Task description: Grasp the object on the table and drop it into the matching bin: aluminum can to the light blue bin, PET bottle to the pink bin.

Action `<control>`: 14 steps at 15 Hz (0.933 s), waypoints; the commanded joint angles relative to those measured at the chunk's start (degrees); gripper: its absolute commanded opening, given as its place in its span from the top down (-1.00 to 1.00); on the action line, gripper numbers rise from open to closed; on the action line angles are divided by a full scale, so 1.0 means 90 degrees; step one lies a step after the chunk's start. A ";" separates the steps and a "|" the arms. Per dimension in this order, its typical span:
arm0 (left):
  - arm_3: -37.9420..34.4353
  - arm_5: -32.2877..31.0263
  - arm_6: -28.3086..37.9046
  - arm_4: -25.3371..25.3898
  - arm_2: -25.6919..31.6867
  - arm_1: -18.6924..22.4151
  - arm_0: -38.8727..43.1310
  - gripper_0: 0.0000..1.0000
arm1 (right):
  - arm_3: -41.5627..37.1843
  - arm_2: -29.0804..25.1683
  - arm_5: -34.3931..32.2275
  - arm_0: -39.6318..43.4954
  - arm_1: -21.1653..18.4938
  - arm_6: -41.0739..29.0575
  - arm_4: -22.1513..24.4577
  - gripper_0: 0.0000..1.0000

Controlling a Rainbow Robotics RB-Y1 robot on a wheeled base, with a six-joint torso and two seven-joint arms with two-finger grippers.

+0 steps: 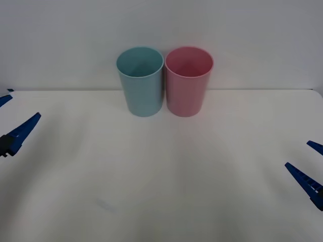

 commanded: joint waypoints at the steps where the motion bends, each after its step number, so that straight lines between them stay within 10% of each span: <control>1: -0.0043 -0.0215 -0.0153 0.0251 0.0255 0.0217 0.0518 -1.00 | 0.0000 0.0000 0.0000 0.0000 0.0000 0.0000 0.0000 -1.00; 14: -0.0062 -0.0362 -0.0349 0.1081 0.0314 0.0530 0.1954 -1.00 | 0.0000 0.0000 0.0000 0.0000 0.0000 0.0000 0.0000 -1.00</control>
